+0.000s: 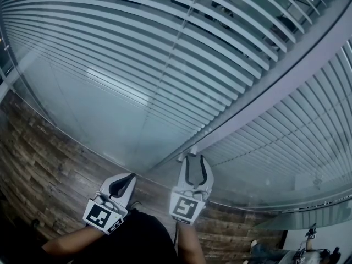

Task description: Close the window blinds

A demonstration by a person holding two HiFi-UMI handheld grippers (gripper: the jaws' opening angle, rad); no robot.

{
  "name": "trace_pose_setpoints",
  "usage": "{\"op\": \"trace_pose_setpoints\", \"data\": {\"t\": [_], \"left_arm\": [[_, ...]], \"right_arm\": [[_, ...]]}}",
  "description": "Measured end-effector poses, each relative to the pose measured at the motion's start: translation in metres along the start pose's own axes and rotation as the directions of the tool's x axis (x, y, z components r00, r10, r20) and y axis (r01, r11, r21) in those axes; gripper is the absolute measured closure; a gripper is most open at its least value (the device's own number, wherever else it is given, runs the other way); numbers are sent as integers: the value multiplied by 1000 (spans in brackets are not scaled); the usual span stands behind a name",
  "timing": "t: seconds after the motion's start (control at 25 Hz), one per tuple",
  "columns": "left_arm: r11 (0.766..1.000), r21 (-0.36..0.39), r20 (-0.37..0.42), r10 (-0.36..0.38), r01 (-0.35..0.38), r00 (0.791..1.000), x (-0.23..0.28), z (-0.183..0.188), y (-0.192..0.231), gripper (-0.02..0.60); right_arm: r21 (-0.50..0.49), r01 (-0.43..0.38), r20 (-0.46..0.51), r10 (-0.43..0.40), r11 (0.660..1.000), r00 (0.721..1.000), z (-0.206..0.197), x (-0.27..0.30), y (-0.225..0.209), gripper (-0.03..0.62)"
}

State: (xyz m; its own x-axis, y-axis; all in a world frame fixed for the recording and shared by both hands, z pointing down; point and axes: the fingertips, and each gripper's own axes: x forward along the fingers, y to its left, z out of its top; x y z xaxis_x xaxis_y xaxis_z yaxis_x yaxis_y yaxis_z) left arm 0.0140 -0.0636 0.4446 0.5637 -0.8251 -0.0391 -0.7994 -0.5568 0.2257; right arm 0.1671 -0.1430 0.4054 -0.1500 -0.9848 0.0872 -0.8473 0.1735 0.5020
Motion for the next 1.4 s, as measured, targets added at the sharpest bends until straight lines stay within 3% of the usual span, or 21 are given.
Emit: {"op": "trace_pose_setpoints", "data": {"t": [0.16,0.28,0.44,0.52,0.6,0.76,0.88,0.96,1.04,1.12,1.24,1.32,1.4], "left_arm": [[1000,-9,-25,-27,26,999,9,-2,-12,581],[999,-4,-19,-39,38,999,6,-1,-18,581],[999,-7,-16,-42,42,999,-1,-3,-19,581],[999,-11,-17,-41,41,999,3,-3,-18,581],[999,-11,-22,-39,39,999,6,-3,-18,581],[999,-11,-19,-40,40,999,1,-1,-15,581],[998,-8,-25,-58,58,998,-4,0,-14,581],[998,-7,-31,-68,68,997,-6,0,-13,581],[997,-11,-42,-73,72,996,-5,-1,-8,581],[997,-13,-48,-75,75,996,-3,-1,-4,581],[997,-11,-49,-79,79,996,-2,2,-1,581],[996,-12,-58,-85,84,995,-2,-1,1,581],[996,-10,-69,-94,94,993,-3,-7,4,581]], "right_arm": [[-281,-12,-88,-13,960,996,-1,12,4,430],[-345,11,-94,-46,938,995,0,8,4,465],[-159,18,-73,-30,987,997,0,0,5,467],[-58,19,-61,-23,998,998,-2,2,1,467],[112,9,-43,-4,994,999,-3,4,-6,468],[451,1,-5,2,893,1000,-3,-1,-13,470],[573,0,3,-2,820,1000,-3,-5,-13,471],[593,7,2,-10,805,1000,-4,-5,-12,471],[556,15,-2,-16,831,1000,-3,-2,-10,470],[466,21,-16,-15,885,1000,-3,3,-9,470],[223,12,-54,0,975,999,-1,6,-6,468],[45,1,-76,2,999,997,-2,7,-1,468],[-121,-1,-101,-12,993,995,-6,9,7,468]]}}
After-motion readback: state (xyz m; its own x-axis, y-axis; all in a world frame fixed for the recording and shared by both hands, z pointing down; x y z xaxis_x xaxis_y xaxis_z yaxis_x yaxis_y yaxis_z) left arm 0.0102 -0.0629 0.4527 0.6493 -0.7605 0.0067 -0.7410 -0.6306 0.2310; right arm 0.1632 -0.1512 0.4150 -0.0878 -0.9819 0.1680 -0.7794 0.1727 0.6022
